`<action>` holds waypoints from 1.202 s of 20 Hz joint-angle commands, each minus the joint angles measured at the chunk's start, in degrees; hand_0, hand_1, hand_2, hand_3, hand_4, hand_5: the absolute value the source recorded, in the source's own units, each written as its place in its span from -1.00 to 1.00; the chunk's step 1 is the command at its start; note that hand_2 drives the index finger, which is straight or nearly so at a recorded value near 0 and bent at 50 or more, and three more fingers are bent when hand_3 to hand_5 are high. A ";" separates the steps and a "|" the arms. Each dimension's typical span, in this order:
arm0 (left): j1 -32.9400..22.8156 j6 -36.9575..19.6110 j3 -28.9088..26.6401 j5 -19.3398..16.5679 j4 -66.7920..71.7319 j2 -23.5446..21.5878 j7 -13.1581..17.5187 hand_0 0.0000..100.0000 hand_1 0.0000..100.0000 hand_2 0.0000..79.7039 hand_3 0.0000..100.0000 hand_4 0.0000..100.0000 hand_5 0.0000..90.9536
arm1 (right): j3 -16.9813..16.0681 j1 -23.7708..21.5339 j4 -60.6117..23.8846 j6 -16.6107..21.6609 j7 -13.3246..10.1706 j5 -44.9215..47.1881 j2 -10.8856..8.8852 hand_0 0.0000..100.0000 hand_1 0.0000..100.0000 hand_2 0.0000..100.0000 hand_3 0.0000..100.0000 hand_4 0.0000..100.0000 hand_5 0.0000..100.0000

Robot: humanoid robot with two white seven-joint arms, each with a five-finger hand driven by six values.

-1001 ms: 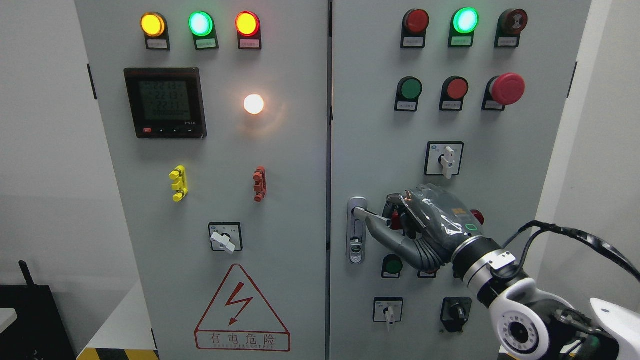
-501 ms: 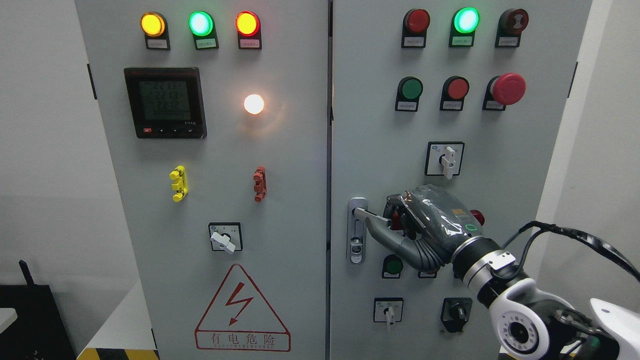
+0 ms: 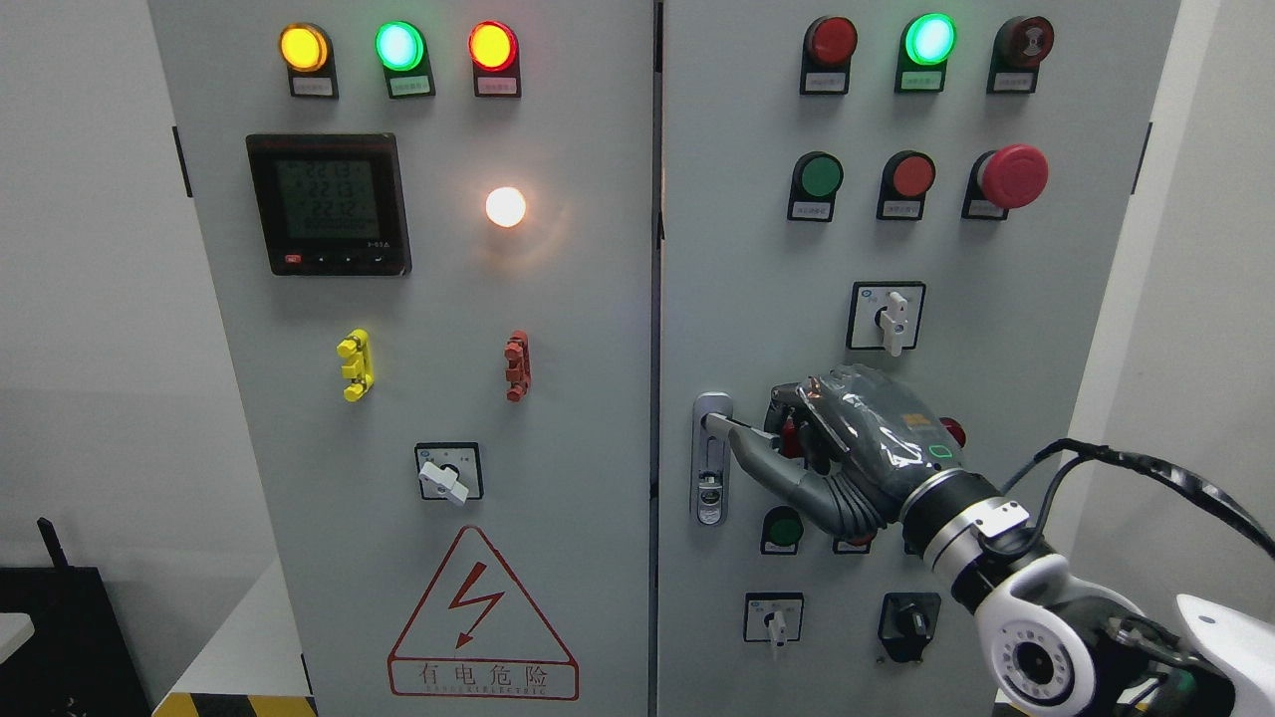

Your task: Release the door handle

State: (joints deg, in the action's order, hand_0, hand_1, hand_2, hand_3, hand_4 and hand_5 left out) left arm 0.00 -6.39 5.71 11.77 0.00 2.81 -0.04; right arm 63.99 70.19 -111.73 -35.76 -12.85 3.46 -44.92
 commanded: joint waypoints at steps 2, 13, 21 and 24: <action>-1.76 -0.03 0.00 0.00 -1.76 0.00 -0.05 -0.76 -0.22 -1.00 -1.00 -1.00 -1.00 | -0.10 -0.06 -0.16 0.08 -0.16 0.06 0.01 -0.02 -0.86 0.41 1.00 1.00 1.00; -1.76 -0.03 0.00 0.00 -1.76 0.00 -0.05 -0.76 -0.22 -1.00 -1.00 -1.00 -1.00 | -0.10 -0.32 -0.16 0.08 -0.16 -0.03 0.01 -0.01 -0.86 0.42 1.00 1.00 1.00; -1.76 -0.03 0.00 0.00 -1.76 0.00 -0.05 -0.76 -0.22 -1.00 -1.00 -1.00 -1.00 | -0.10 -0.23 -0.07 0.16 -0.16 -0.03 0.09 0.00 -0.86 0.38 1.00 1.00 1.00; -1.76 -0.03 0.00 0.00 -1.76 0.00 -0.05 -0.76 -0.22 -1.00 -1.00 -1.00 -1.00 | -0.10 -0.23 -0.07 0.16 -0.16 -0.03 0.09 0.00 -0.86 0.36 1.00 1.00 1.00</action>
State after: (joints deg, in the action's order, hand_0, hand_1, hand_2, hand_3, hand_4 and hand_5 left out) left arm 0.00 -6.39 5.71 11.77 0.00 2.81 -0.04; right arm 63.90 69.96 -111.85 -35.71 -13.01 3.43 -44.89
